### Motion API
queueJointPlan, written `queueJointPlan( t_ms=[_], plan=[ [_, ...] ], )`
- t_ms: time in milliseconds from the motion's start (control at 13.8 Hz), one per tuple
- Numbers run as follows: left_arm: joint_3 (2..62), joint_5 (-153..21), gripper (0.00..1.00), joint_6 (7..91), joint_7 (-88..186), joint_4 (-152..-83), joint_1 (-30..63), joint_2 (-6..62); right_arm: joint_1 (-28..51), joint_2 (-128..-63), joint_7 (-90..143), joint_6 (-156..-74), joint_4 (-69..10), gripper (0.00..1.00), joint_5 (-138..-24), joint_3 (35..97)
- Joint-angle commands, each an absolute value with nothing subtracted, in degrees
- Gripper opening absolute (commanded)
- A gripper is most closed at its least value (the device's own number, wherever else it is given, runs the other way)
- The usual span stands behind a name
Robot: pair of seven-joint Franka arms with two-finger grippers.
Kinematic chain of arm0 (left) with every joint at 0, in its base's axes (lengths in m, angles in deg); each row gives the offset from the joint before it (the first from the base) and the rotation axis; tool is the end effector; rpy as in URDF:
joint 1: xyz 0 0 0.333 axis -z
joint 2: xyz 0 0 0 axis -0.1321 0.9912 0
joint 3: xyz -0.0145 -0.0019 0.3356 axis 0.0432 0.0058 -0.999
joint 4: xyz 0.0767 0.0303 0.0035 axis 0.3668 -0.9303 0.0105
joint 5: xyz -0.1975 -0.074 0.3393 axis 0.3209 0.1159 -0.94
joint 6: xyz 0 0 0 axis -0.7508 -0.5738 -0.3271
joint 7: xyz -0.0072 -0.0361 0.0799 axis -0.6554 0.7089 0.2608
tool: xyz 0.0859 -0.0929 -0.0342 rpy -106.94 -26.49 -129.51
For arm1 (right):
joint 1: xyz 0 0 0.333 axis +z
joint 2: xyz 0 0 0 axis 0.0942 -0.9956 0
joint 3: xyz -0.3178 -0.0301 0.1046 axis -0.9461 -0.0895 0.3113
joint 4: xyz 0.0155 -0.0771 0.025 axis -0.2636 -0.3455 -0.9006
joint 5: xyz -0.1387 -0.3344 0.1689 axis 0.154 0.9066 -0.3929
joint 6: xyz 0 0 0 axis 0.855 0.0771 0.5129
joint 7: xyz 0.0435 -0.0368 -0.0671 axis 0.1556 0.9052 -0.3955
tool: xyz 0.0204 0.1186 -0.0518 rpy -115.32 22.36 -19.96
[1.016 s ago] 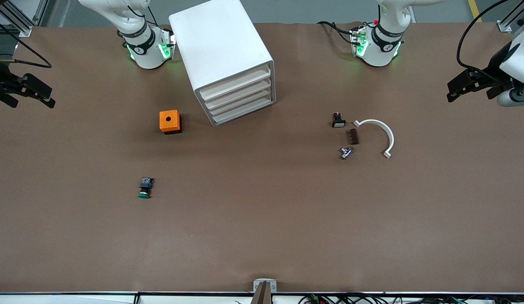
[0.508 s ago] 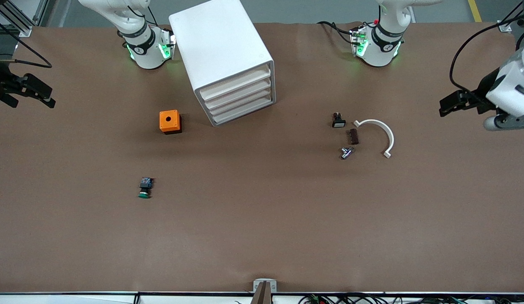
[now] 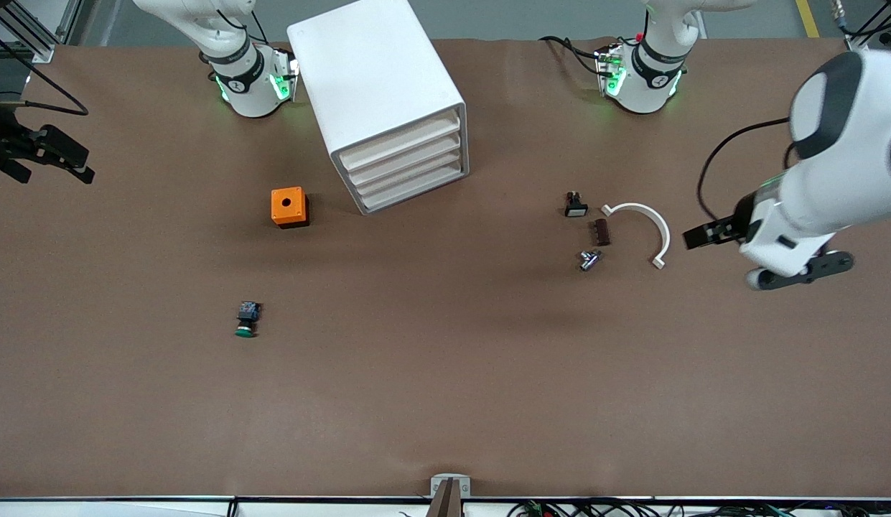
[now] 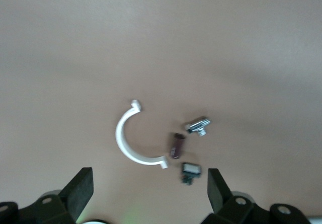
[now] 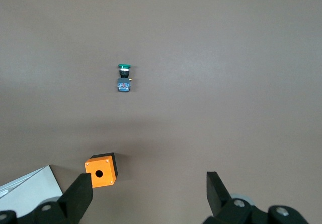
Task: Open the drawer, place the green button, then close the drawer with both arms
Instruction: 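Reach the left gripper to the drawer while the right gripper reaches the button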
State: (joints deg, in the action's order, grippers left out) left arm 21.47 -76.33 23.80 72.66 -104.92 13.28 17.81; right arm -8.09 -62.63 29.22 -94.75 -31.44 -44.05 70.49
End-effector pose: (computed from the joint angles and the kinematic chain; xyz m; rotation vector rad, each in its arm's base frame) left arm 0.6150 -0.1334 0.4856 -3.0426 -0.4466 0.2768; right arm 0.5149 -0.0338 0.6222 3.1330 -0.0324 0.0863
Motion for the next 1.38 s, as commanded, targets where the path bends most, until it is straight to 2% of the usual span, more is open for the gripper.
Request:
queueJointPlan(
  t_ms=[0,363,580,870,943,1088,1306],
  plan=[
    [21.5,-75.8,1.0,24.7,85.4,-100.3,17.4,24.9,-8.9,-61.8,28.8,-94.9,-31.4,1.0,-44.0,71.0],
    [21.5,-71.4,1.0,28.6,112.9,-96.9,25.4,34.7,-9.6,-64.8,28.9,-94.9,-27.5,1.0,-43.3,70.8],
    [21.6,-68.2,1.0,34.2,128.8,-97.0,30.8,39.3,-9.8,-71.7,28.9,-97.2,-26.3,1.0,-43.4,70.7],
    [21.7,-60.8,1.0,35.1,142.2,-97.1,34.8,43.9,-11.5,-78.8,28.8,-98.4,-25.1,1.0,-43.4,70.8],
    [21.6,-57.9,1.0,36.5,145.1,-97.1,36.1,45.1,-11.0,-78.9,28.8,-99.1,-25.0,1.0,-43.0,70.8],
    [21.6,-52.7,1.0,38.2,152.5,-97.2,37.9,47.1,-9.6,-80.3,29.7,-101.8,-26.8,1.0,-43.4,70.9],
    [21.6,-37.9,1.0,37.7,159.2,-97.9,37.8,48.8,-5.8,-81.8,33.1,-111.1,-32.8,1.0,-43.8,71.0]
  ],
)
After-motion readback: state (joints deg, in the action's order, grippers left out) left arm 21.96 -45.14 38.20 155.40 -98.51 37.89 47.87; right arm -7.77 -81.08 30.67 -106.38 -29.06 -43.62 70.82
